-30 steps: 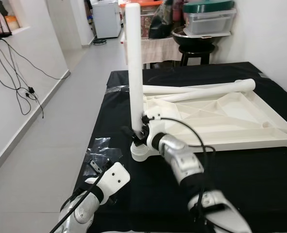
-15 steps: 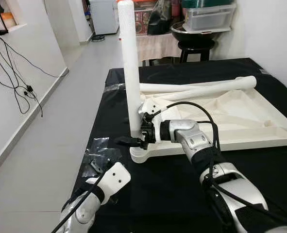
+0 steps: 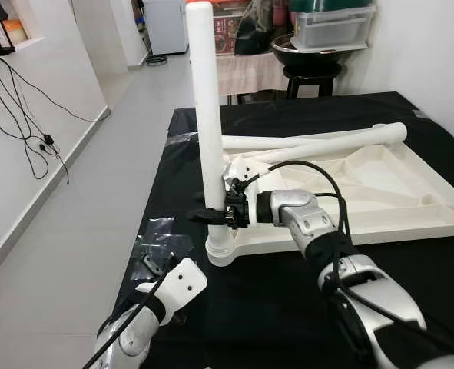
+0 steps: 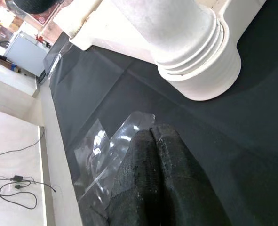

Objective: Building children table

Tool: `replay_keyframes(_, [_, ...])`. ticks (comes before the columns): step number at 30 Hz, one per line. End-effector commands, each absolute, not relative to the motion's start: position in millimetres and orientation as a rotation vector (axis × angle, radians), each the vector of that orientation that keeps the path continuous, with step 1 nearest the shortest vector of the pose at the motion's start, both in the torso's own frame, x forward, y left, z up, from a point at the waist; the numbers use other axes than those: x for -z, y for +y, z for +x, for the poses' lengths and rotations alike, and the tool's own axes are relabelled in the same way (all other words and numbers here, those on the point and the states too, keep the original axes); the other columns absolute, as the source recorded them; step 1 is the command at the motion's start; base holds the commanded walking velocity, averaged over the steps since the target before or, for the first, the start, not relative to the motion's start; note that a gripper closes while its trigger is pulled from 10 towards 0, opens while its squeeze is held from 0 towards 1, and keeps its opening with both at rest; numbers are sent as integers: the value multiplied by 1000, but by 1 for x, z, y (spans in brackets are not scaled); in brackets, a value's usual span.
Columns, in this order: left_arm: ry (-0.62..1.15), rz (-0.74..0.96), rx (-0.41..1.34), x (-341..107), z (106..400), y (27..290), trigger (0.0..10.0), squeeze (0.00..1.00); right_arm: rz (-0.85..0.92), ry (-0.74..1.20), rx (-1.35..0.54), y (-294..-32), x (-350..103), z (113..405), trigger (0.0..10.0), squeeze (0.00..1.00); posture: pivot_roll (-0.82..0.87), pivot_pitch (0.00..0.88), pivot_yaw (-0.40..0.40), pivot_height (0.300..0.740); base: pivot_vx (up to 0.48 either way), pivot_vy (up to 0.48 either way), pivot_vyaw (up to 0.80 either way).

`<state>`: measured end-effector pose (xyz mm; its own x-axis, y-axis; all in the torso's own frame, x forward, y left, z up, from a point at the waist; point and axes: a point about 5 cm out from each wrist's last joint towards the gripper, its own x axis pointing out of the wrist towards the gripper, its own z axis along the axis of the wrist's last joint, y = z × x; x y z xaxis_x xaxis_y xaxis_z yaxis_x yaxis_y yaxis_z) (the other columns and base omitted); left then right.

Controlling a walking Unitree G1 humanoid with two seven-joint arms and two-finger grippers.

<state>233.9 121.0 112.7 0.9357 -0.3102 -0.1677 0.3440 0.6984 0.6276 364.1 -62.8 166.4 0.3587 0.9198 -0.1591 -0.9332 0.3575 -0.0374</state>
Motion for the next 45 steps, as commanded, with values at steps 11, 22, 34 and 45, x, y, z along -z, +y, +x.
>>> replay_keyframes(11, [65,723,357,-108,234,123,10000,0,-59,106,-451,-61,-128,342,0,0,-116,0,37,740,0,0,0])
replay_keyframes(22, [70,725,356,-106,234,122,10000,0,-60,109,-719,-44,-143,361,10000,1000,-86,0,28,740,0,0,0])
replay_keyframes(34, [68,726,356,-107,232,123,10000,0,-105,112,-1212,-52,-160,362,10000,0,-35,0,24,740,0,0,0])
replay_keyframes(45, [64,725,356,-108,233,120,10000,0,-135,203,-1244,-51,-151,364,0,0,-34,0,28,740,0,0,0])
